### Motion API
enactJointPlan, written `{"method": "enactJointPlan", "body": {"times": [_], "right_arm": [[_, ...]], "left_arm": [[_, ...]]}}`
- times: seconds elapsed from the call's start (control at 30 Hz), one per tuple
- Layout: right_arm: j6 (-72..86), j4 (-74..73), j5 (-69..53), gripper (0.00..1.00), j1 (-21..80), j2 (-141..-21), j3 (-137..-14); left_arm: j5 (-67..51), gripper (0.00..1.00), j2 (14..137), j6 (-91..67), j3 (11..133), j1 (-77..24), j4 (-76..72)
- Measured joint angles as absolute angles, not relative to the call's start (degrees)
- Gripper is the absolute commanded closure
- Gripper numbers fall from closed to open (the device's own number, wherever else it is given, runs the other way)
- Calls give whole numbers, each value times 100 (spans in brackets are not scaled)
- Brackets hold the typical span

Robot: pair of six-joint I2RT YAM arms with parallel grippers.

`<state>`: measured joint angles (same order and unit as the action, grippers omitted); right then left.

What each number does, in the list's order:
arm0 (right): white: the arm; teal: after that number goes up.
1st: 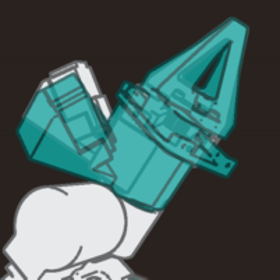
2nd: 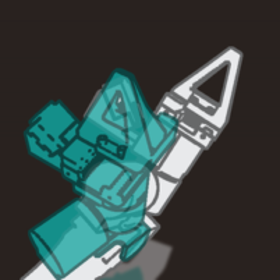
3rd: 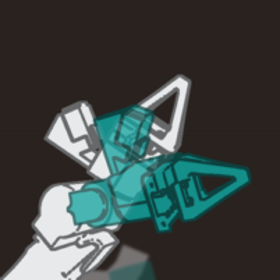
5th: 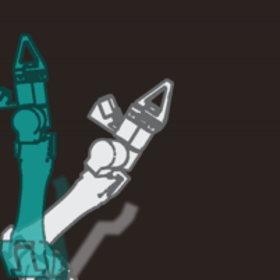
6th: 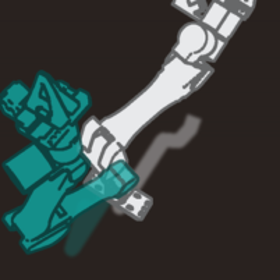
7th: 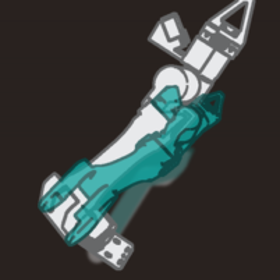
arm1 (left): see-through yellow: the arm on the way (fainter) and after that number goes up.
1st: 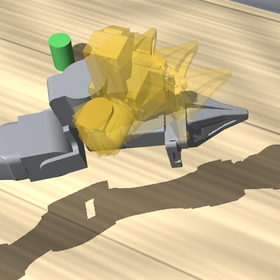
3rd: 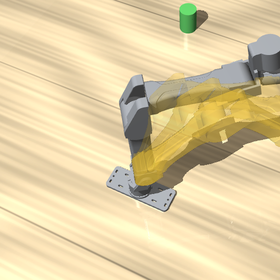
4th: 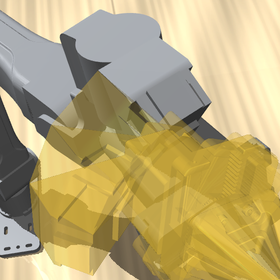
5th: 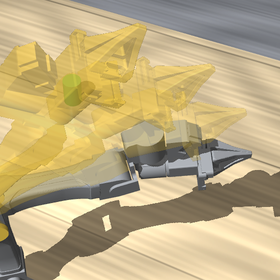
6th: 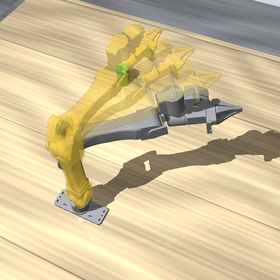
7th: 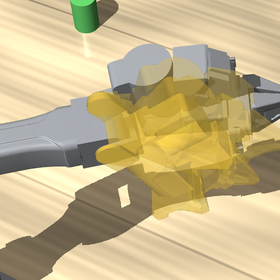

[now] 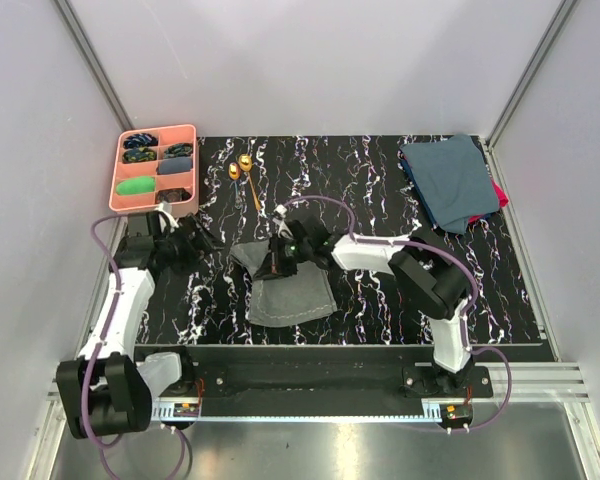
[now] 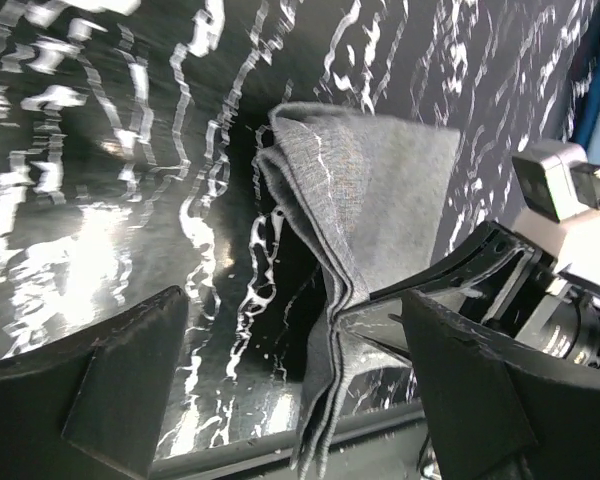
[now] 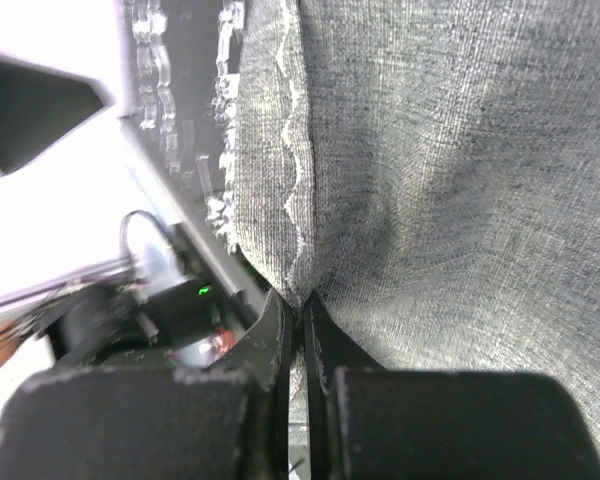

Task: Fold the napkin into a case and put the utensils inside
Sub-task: Fold the 2/3-rectangle-folded napkin into a folded napkin.

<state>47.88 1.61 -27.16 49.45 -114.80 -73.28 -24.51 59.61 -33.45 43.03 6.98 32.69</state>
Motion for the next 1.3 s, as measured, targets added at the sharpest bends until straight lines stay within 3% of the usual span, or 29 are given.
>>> {"method": "enactJointPlan", "body": {"times": [0.23, 0.5, 0.57, 0.7, 1.13, 1.3], "right_arm": [[5404, 1953, -3662, 100, 4550, -11391, -6075], [5594, 2816, -4182, 100, 4034, -11384, -5367], [5594, 2928, -4274, 100, 3959, -11384, -5297], [5599, 3199, -4377, 100, 3892, -11386, -5192], [5642, 3730, -4759, 97, 3616, -11712, -5129], [5636, 3767, -4779, 90, 3605, -11740, -5111]], "left_arm": [[-2674, 11, 6309, -3649, 4075, 47, 2508], [-2281, 12, 6674, -4075, 4073, -858, 2025], [-2139, 16, 6681, -4147, 4064, -930, 1938], [-2003, 40, 6687, -4272, 3905, -1028, 1743], [-1789, 66, 7087, -4530, 3221, -1938, 1210], [-1769, 66, 7760, -4619, 3295, -2287, 906]]}}
